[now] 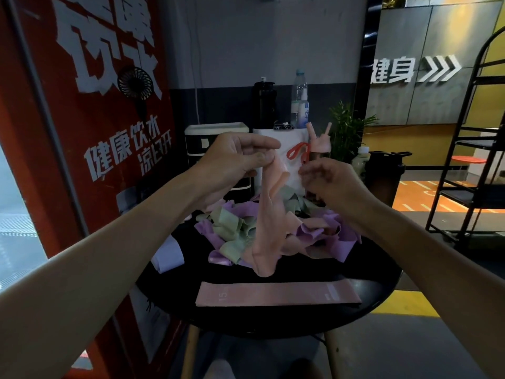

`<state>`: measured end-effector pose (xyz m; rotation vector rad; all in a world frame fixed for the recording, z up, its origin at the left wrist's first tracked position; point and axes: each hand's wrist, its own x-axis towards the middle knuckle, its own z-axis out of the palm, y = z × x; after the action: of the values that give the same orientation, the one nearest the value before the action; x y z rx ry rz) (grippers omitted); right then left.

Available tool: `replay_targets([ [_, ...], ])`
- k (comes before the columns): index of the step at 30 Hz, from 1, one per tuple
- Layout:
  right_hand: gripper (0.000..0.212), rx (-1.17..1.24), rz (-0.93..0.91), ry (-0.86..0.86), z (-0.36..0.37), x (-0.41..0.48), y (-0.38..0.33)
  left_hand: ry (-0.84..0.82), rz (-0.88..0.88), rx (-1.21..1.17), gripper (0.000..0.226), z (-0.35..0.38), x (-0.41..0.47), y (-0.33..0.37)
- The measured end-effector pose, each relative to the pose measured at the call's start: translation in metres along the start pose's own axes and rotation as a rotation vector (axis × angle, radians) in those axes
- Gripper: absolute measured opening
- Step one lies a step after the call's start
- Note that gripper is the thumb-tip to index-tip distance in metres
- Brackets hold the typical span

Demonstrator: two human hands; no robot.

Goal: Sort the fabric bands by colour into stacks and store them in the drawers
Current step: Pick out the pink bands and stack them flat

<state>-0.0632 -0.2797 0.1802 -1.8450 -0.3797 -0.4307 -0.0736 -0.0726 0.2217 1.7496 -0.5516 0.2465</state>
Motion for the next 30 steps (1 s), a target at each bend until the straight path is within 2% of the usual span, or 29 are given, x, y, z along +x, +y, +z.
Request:
replay_targets([
  [2, 0.011, 0.078, -0.013, 0.008, 0.001, -0.004, -0.008, 0.067, 0.033, 0.045, 0.018, 0.001, 0.001, 0.001],
  [4, 0.021, 0.125, -0.051, -0.07, 0.003, -0.009, -0.017, 0.105, 0.064, 0.059, 0.017, 0.003, 0.001, 0.001],
  [6, 0.013, 0.106, -0.122, -0.101, 0.009, -0.013, -0.026, 0.112, 0.078, 0.068, 0.017, 0.005, -0.001, 0.002],
  [9, 0.01, 0.08, -0.151, -0.027, 0.015, -0.008, -0.031, 0.104, 0.089, 0.059, 0.02, 0.009, -0.004, 0.002],
  [11, 0.009, 0.07, -0.152, 0.011, 0.018, -0.005, -0.033, 0.108, 0.099, 0.079, 0.029, 0.011, -0.007, -0.001],
  [14, 0.006, 0.105, -0.138, 0.054, 0.02, -0.004, -0.034, 0.034, 0.02, 0.061, 0.047, 0.017, -0.012, -0.013],
  [17, 0.005, 0.076, -0.138, 0.068, 0.021, -0.004, -0.028, -0.05, -0.089, 0.02, 0.041, 0.029, -0.023, -0.033],
  [20, 0.01, 0.068, -0.117, 0.071, 0.019, -0.008, -0.013, -0.006, -0.105, -0.031, 0.036, 0.036, -0.031, -0.051],
  [22, 0.009, 0.088, -0.085, 0.1, 0.015, -0.013, 0.001, 0.022, -0.086, -0.022, 0.041, 0.037, -0.032, -0.063],
  [26, 0.005, -0.018, -0.074, 0.19, 0.003, -0.027, 0.029, -0.049, -0.126, 0.05, 0.049, 0.043, -0.039, -0.092],
  [30, 0.02, 0.006, 0.022, 0.223, -0.016, -0.045, 0.061, -0.114, -0.179, 0.189, 0.039, 0.047, -0.056, -0.123],
])
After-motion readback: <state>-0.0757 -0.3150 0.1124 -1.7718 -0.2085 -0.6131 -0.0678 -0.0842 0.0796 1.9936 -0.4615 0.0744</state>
